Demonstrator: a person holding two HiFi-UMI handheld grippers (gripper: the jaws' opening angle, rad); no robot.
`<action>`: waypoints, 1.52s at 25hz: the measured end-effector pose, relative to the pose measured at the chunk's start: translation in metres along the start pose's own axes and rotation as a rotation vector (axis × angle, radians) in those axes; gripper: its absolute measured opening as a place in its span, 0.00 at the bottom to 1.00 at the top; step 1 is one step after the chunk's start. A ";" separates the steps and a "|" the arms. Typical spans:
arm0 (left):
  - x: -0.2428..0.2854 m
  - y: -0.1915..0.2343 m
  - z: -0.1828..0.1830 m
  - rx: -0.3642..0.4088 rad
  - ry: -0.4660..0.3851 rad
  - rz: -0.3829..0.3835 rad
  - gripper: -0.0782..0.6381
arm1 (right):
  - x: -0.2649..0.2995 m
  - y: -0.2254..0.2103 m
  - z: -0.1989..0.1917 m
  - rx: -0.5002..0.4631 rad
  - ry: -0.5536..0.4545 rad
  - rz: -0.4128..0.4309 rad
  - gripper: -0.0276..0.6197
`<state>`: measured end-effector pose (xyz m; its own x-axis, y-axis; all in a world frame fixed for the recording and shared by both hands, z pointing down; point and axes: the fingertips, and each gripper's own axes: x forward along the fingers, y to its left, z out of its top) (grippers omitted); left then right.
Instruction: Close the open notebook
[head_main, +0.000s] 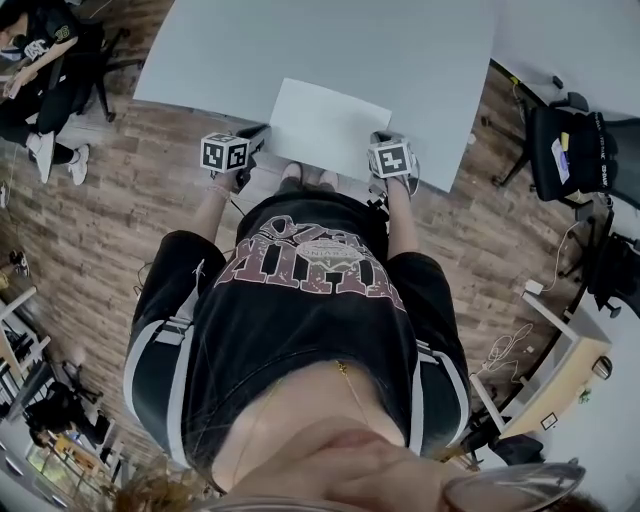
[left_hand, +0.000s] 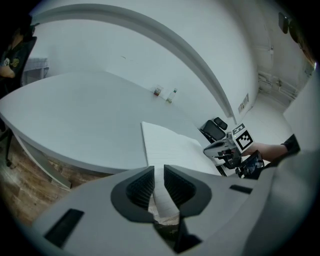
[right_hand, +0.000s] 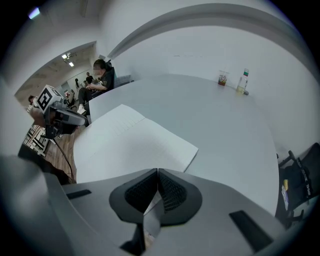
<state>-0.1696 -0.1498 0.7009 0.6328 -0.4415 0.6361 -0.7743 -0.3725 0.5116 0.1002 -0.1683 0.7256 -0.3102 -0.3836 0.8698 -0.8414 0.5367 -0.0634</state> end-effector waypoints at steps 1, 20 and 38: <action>0.000 0.001 -0.003 -0.003 0.009 -0.003 0.25 | 0.000 0.001 -0.001 -0.001 0.002 0.000 0.07; 0.019 0.009 -0.018 -0.233 0.070 -0.195 0.41 | -0.001 0.000 -0.001 0.007 0.004 0.001 0.07; 0.026 -0.005 -0.026 -0.322 0.119 -0.368 0.35 | -0.004 0.003 0.000 0.016 -0.011 -0.005 0.07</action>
<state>-0.1500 -0.1386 0.7296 0.8733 -0.2254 0.4318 -0.4760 -0.2067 0.8548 0.0986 -0.1649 0.7220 -0.3105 -0.3944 0.8649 -0.8501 0.5224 -0.0670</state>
